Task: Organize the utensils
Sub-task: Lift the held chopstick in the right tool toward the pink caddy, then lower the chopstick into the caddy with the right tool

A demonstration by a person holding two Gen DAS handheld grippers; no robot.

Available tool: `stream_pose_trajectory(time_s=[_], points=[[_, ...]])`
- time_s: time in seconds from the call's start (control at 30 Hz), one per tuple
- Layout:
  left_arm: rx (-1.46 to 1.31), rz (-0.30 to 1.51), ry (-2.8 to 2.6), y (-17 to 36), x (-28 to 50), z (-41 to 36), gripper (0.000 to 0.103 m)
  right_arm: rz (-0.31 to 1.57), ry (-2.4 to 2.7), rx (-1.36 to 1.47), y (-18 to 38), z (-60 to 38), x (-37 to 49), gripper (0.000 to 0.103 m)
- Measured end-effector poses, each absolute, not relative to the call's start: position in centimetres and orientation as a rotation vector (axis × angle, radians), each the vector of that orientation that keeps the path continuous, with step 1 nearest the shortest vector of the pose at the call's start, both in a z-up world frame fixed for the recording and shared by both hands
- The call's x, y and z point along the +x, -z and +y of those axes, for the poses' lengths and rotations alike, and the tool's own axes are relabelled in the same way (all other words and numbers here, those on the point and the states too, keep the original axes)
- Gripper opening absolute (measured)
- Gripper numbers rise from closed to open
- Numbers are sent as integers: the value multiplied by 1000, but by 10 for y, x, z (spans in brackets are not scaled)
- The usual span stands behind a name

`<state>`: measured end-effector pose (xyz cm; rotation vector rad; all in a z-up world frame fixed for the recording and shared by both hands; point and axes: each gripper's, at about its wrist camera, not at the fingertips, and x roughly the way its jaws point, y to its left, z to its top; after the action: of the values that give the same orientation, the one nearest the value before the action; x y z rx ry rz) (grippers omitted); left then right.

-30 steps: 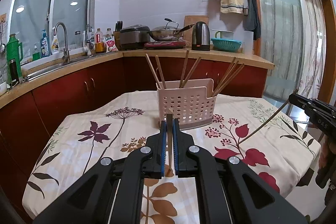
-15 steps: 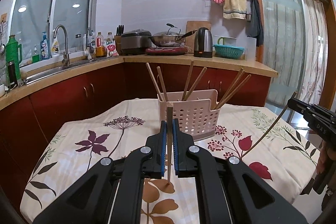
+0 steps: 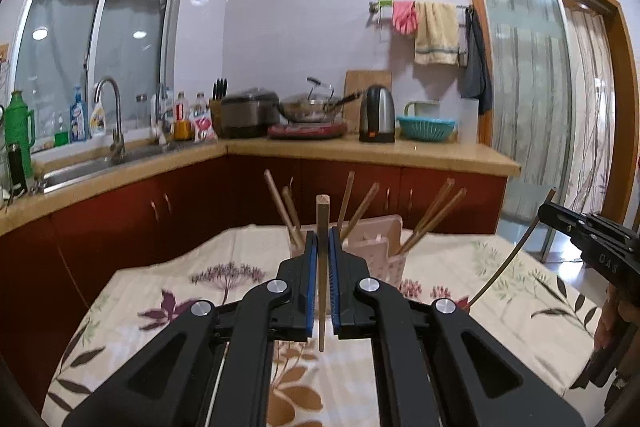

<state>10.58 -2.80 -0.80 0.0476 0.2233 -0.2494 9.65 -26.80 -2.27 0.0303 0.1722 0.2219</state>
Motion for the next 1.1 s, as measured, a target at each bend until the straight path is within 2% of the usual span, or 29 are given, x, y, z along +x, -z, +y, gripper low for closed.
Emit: stream_pose_trajectory(time_s=[0.67, 1.1], points=[[23, -6, 256, -60, 151, -35, 6, -78, -288, 59, -57, -267, 143, 7], [18, 25, 238, -43, 204, -37, 6, -56, -293, 70, -45, -258, 209, 7]])
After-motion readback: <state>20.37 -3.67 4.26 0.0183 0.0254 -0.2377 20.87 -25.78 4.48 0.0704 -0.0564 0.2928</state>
